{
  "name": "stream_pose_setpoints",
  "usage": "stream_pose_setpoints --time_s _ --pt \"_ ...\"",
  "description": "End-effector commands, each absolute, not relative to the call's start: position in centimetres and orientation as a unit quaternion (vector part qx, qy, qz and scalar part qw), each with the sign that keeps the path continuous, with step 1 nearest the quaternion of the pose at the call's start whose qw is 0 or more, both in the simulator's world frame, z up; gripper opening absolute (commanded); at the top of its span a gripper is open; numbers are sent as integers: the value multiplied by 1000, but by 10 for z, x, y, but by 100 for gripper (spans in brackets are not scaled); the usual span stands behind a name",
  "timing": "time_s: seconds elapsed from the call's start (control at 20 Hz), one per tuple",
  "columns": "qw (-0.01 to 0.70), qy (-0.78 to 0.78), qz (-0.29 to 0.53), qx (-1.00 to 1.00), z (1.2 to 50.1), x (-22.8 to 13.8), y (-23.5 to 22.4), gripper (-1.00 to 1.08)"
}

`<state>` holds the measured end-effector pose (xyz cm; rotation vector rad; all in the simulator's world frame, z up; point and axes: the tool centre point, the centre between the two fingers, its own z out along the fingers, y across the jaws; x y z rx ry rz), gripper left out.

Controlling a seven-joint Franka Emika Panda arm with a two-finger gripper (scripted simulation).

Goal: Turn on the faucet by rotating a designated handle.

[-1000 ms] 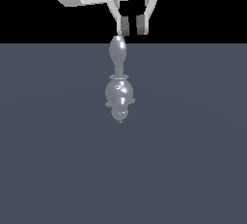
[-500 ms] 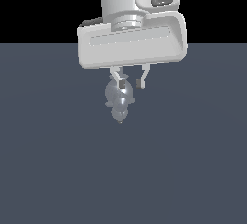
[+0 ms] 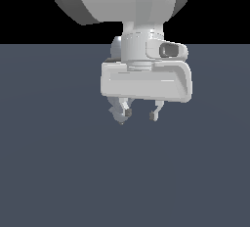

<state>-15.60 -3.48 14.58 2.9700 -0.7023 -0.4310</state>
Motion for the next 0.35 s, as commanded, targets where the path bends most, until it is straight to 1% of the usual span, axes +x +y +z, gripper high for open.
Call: stream_pose_setpoints --time_s 0.0,0.05,0.1,0.15,0.2,0.25,0.3 --pt "2 -199 -100 975 140 -109 54 57" --pt "-5 -217 -101 971 137 -108 67 -32" --pt "-11 -232 -107 967 128 -112 78 59" --pt "-18 -272 -113 956 119 -112 72 71" --pt "-22 -319 -118 940 109 -112 56 -16" --pt "-23 -330 -119 936 107 -111 45 -16" --pt "-6 -345 -134 929 89 -130 31 76"
